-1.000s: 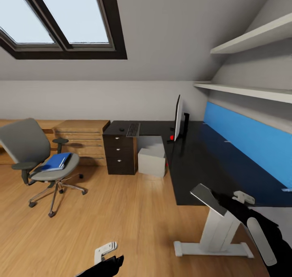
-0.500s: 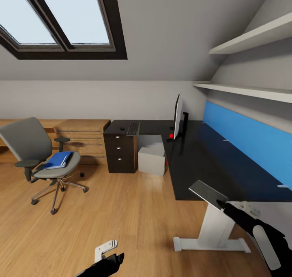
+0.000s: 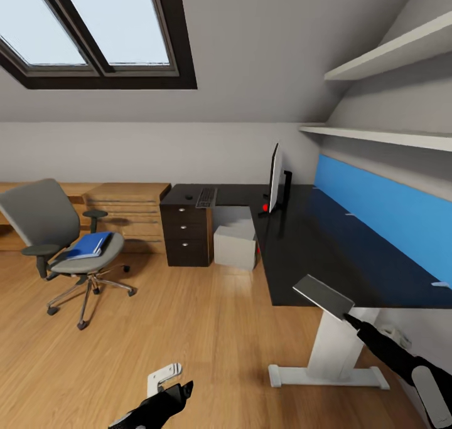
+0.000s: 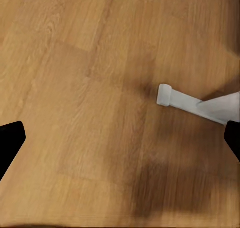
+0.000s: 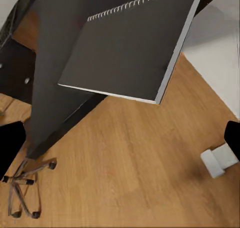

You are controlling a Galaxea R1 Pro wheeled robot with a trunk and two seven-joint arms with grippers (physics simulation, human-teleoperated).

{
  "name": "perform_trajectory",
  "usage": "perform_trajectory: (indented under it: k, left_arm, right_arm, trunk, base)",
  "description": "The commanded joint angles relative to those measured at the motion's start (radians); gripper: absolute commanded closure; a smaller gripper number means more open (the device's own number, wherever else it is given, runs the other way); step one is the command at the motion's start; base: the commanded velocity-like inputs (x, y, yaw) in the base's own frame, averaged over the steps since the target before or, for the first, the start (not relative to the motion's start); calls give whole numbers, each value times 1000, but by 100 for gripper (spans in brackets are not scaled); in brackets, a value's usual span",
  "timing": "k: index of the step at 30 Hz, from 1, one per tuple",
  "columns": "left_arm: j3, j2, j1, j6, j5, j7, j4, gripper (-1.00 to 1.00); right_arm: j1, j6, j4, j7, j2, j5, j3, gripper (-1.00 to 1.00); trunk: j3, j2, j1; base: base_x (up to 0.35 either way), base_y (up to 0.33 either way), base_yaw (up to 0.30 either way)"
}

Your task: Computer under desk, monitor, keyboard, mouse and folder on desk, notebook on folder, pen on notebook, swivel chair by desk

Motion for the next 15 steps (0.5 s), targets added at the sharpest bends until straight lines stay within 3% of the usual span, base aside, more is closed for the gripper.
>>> perform_trajectory:
  k: [1, 4, 6, 11, 12, 15]
  left_arm:
    - [-1, 0, -1, 3, 11, 10, -7, -100]
    - [-2, 1, -1, 3, 11, 10, -13, -100]
    - [-2, 1, -1, 3, 11, 10, -14, -100]
    - [-3, 0, -1, 4, 11, 10, -15, -100]
    - [-2, 1, -1, 4, 11, 9, -15, -100]
    - [-2, 2, -1, 4, 11, 9, -16, -100]
  right_arm:
    - [-1, 13, 3, 16, 1, -15, -42, -100]
    - [-1, 27, 16, 33, 1, -54, -121, -100]
    - [-1, 31, 22, 38, 0, -76, -144, -100]
    - [-1, 34, 29, 71, -4, -105, -163, -100]
    - [0, 35, 36, 122, -12, -109, -166, -100]
    - [-1, 35, 57, 192, -22, -112, -168, -100]
  trunk:
    - [-4, -8, 4]
    - [-14, -29, 15]
    - [-20, -43, 23]
    - [-36, -78, 42]
    - [-39, -85, 46]
    - [-48, -106, 58]
  base:
    - [0, 0, 0]
    - [0, 0, 0]
    - [0, 0, 0]
    - [0, 0, 0]
    - [0, 0, 0]
    - [0, 0, 0]
